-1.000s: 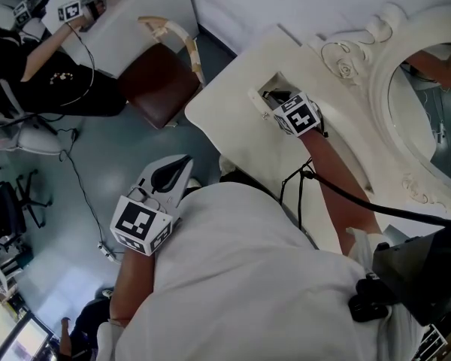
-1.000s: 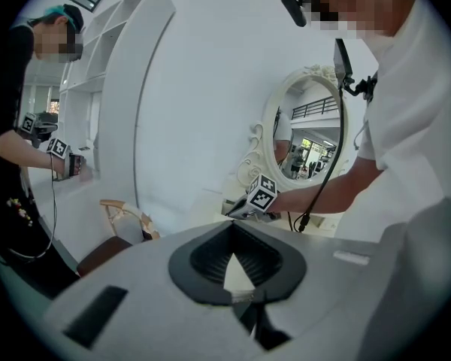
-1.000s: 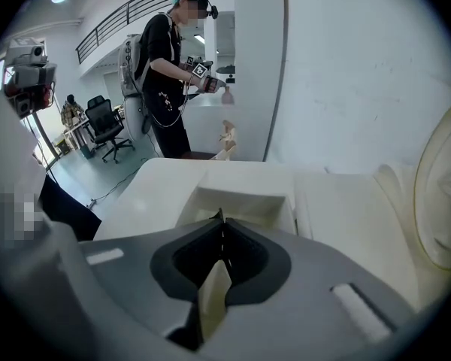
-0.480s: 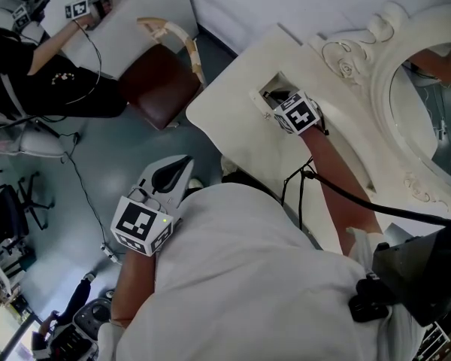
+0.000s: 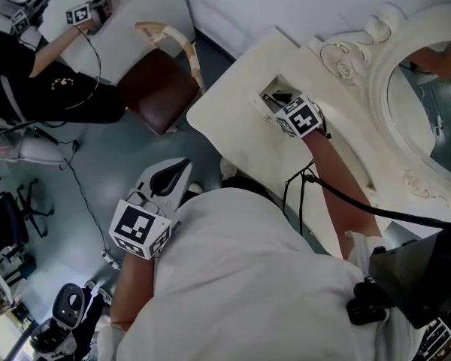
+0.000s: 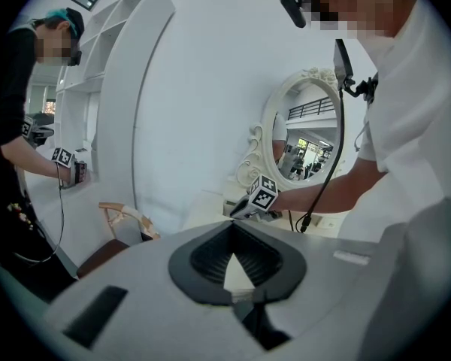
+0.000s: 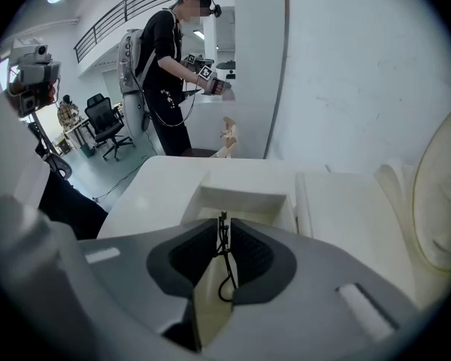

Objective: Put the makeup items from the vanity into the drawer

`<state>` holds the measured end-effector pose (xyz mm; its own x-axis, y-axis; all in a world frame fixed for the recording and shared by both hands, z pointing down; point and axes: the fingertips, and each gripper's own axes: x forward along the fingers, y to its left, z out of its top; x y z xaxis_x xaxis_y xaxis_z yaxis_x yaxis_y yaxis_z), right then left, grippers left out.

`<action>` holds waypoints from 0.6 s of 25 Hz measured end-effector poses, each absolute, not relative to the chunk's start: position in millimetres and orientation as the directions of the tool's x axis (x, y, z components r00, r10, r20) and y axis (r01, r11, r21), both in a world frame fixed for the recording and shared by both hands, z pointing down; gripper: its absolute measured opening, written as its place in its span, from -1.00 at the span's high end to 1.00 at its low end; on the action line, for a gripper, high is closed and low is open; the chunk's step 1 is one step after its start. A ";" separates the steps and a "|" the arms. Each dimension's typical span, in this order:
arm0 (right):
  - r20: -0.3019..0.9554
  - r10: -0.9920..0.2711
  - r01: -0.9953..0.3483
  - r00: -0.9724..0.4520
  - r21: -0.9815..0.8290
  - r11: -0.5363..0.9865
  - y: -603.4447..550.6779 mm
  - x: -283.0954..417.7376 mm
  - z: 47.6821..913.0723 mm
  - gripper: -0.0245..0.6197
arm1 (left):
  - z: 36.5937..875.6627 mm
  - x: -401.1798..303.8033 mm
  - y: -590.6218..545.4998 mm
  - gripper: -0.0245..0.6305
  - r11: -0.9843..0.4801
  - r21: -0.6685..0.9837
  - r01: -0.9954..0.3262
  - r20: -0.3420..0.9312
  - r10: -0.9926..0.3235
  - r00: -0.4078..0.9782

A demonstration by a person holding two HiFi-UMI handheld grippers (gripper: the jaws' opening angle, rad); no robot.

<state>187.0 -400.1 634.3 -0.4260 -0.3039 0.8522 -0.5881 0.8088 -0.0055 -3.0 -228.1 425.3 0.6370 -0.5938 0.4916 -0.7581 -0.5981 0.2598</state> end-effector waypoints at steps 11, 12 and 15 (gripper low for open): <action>0.772 -0.482 -0.692 -0.415 0.076 0.718 -361.5 175.1 567.2 0.91 | 412.2 -24.6 -203.8 0.92 -0.704 0.249 -0.665 0.460 -0.519 0.721; 0.763 -0.497 -0.704 -0.413 0.079 0.706 -353.1 173.2 561.6 0.92 | 410.1 -27.4 -201.1 0.92 -0.717 0.245 -0.653 0.457 -0.509 0.730; 0.748 -0.525 -0.735 -0.406 0.075 0.674 -324.8 165.8 550.2 0.92 | 405.6 -35.7 -191.0 0.92 -0.750 0.240 -0.617 0.443 -0.481 0.757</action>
<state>165.8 -324.8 550.2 -0.4058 -0.5253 0.7480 -0.7348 0.6742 0.0748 -35.7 -191.0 405.6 0.7568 -0.4807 0.4429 -0.6166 -0.7499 0.2398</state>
